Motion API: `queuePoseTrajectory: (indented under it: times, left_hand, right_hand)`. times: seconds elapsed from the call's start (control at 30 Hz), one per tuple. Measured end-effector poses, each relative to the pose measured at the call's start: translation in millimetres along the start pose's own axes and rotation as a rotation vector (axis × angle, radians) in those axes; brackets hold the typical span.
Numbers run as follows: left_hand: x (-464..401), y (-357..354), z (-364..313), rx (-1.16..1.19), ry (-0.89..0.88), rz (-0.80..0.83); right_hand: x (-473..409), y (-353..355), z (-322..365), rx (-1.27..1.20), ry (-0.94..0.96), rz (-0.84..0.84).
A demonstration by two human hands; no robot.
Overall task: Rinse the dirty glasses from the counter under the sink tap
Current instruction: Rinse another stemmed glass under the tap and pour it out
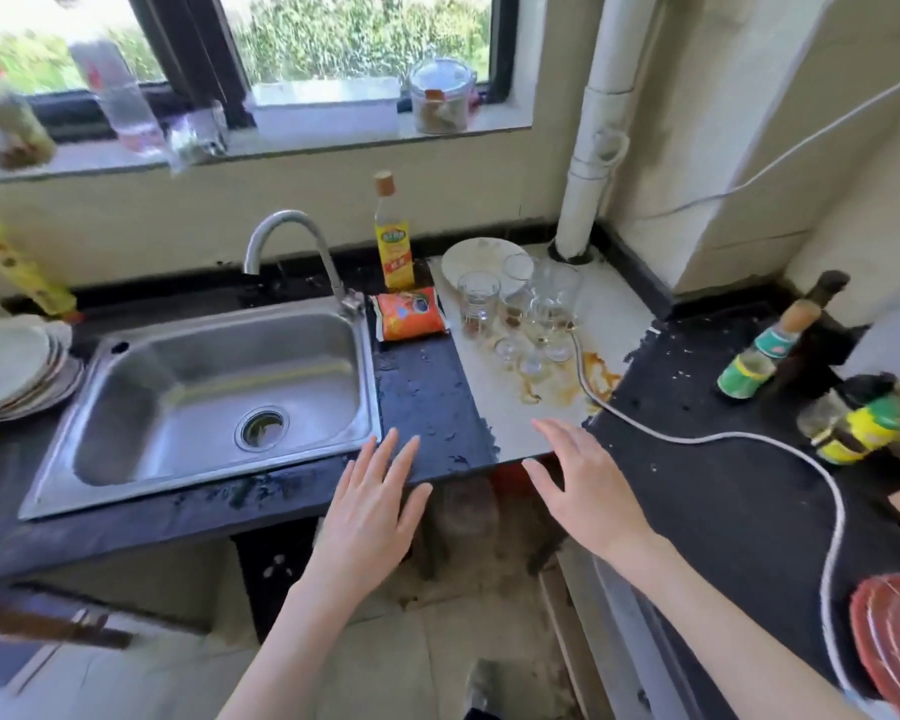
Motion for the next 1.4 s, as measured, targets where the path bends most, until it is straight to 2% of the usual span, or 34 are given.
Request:
queuePoseTrajectory:
  times: [0.23, 0.4, 0.53, 0.63, 0.73, 0.93, 1.03, 1.2, 1.4]
  left_hand:
    - [-73.7, -4.3, -12.2, 0.039, -0.009, 0.050]
    - [-123.7, -10.6, -4.0, 0.003, -0.040, 0.046]
    - [-163.2, -17.9, 0.7, 0.024, -0.079, 0.097]
    - [-188.8, -20.7, 6.3, 0.067, -0.103, 0.141]
    - [-206.7, -23.0, 10.4, 0.080, -0.107, 0.174]
    - [-215.3, -33.5, 6.2, 0.129, -0.096, 0.204]
    - [-210.6, -39.0, -1.5, 0.147, -0.070, 0.194]
    - [-196.1, -37.5, -16.5, 0.201, -0.035, 0.169]
    - [-178.6, -20.7, -24.6, 0.359, -0.047, 0.052]
  right_hand:
    - [-99.8, 18.5, -35.9, 0.002, -0.088, -0.019]
    - [-170.0, 30.5, -62.4, 0.110, -0.191, -0.080]
    - [-216.9, 27.3, -82.2, 0.214, -0.258, -0.038]
    - [-237.0, 22.1, -93.7, 0.242, -0.372, 0.067]
    - [-245.1, 15.0, -98.7, 0.289, -0.400, 0.145]
    - [-249.0, 15.0, -106.1, 0.280, -0.405, 0.119]
    - [-238.5, 13.5, -105.4, 0.236, -0.361, 0.131]
    - [-211.8, 16.5, -94.2, 0.194, -0.108, 0.156]
    - [-206.8, 20.0, -43.9, -0.187, 0.002, 0.268]
Point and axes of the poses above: each hand's wrist, its own x-axis away from the middle knuckle, its own y-axis out of the back of the hand, z = x × y, the point moved 5 cm from there along -x, towards the middle knuckle, and after that the axes turned 13 degrees about -x, right-handed, at the moved point
